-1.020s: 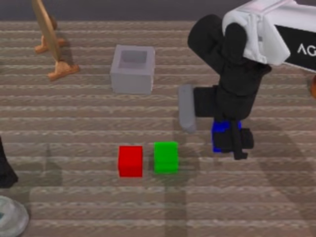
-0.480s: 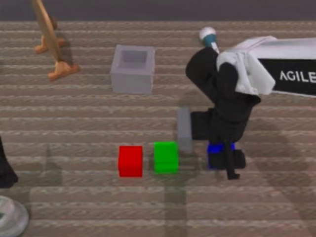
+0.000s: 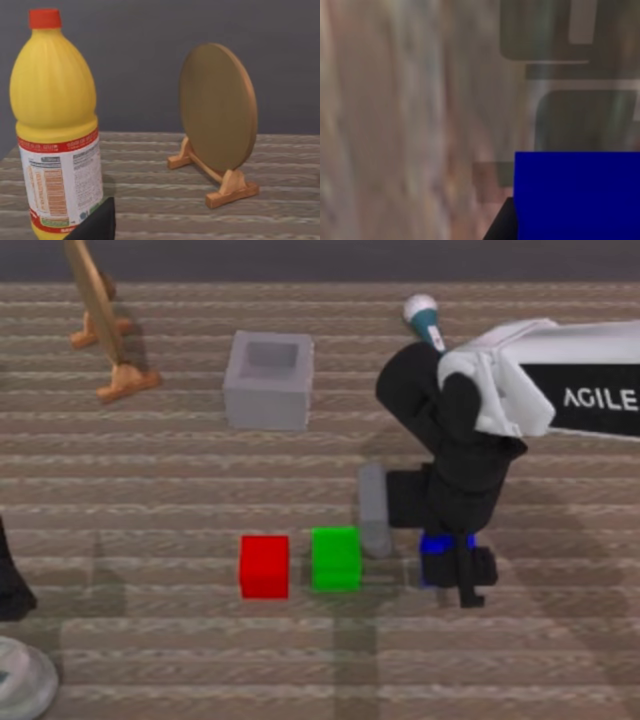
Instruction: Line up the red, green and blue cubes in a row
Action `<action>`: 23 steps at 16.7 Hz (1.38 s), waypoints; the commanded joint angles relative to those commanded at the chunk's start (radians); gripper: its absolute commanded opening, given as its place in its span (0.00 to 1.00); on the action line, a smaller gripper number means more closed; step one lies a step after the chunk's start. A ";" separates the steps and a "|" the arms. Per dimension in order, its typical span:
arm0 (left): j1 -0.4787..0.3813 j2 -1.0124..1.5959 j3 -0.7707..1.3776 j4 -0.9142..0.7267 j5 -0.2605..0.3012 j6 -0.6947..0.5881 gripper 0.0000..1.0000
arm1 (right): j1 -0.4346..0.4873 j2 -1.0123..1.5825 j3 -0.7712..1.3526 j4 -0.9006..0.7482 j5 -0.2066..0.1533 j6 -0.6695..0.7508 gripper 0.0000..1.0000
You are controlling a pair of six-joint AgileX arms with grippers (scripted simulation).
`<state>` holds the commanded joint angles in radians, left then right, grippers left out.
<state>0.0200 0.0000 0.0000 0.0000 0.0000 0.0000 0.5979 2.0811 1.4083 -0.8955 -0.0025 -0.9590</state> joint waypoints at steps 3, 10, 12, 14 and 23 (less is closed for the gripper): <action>0.000 0.000 0.000 0.000 0.000 0.000 1.00 | 0.000 0.000 0.000 0.000 0.000 0.000 0.45; 0.000 0.000 0.000 0.000 0.000 0.000 1.00 | 0.000 0.000 0.000 0.000 0.000 0.000 0.98; 0.000 0.000 0.000 0.000 0.000 0.000 1.00 | 0.000 0.000 0.000 0.000 0.000 0.000 1.00; 0.000 0.000 0.000 0.000 0.000 0.000 1.00 | 0.000 0.000 0.000 0.000 0.000 0.000 1.00; 0.000 0.000 0.000 0.000 0.000 0.000 1.00 | 0.002 -0.023 0.058 -0.076 0.000 -0.003 1.00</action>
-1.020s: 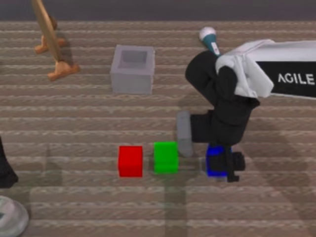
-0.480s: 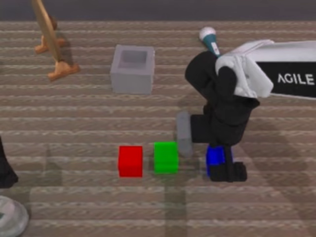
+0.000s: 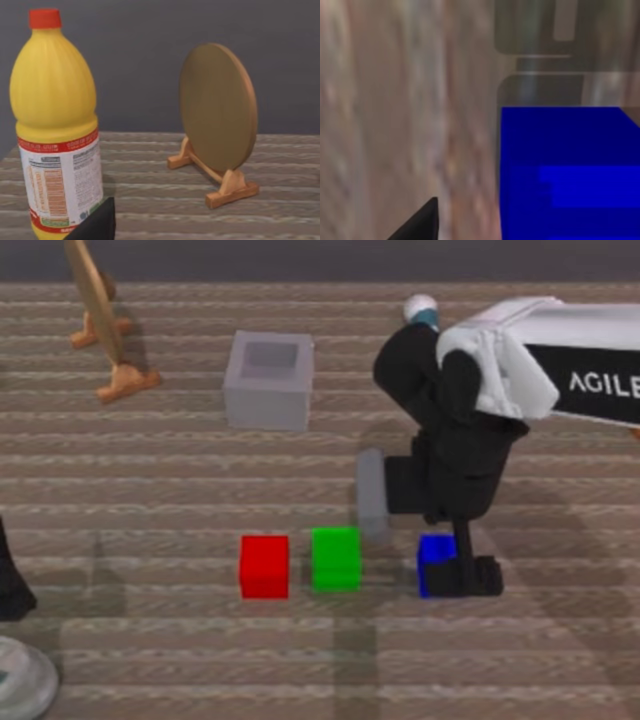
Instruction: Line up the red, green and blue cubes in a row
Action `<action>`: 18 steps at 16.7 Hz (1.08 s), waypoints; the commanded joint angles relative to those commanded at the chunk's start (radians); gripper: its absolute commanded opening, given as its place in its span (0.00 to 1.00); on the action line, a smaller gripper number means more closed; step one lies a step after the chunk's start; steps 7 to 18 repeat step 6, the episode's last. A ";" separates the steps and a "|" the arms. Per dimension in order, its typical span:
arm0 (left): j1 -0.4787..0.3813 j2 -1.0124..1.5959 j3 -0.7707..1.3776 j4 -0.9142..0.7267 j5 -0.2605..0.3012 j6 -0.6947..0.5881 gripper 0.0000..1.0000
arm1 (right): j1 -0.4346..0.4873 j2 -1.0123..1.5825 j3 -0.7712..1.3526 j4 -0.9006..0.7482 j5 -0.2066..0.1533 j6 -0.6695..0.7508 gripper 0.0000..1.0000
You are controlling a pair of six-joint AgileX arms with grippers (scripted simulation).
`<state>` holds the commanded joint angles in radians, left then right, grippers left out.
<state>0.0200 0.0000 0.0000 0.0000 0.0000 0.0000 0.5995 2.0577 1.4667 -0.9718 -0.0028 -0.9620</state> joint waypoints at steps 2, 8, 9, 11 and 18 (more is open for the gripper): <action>0.000 0.000 0.000 0.000 0.000 0.000 1.00 | 0.002 -0.023 0.049 -0.089 0.000 0.000 1.00; 0.000 0.000 0.000 0.000 0.000 0.000 1.00 | 0.004 -0.059 0.110 -0.174 0.000 -0.001 1.00; 0.000 0.000 0.000 0.000 0.000 0.000 1.00 | 0.004 -0.059 0.110 -0.174 0.000 -0.001 1.00; 0.000 0.000 0.000 0.000 0.000 0.000 1.00 | 0.004 -0.059 0.110 -0.174 0.000 -0.001 1.00; 0.000 0.000 0.000 0.000 0.000 0.000 1.00 | 0.004 -0.059 0.110 -0.174 0.000 -0.001 1.00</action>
